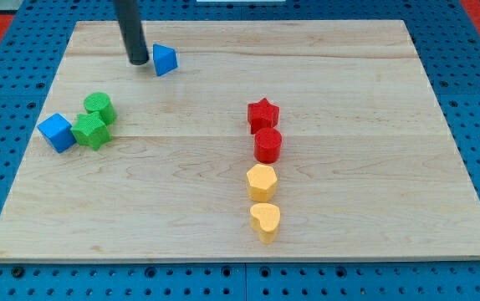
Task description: Slide blue triangle slightly right and down a bit
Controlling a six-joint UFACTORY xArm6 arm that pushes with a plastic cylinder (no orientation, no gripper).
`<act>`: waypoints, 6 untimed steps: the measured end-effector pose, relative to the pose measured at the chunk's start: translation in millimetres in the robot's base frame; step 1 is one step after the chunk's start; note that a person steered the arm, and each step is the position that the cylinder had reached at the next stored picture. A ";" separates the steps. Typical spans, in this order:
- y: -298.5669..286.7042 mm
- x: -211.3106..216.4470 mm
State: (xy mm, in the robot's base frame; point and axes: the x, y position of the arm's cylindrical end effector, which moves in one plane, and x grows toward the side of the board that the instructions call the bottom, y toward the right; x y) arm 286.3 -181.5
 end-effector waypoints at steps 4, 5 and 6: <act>77.3 -21.4; 97.1 -31.8; 145.4 -29.5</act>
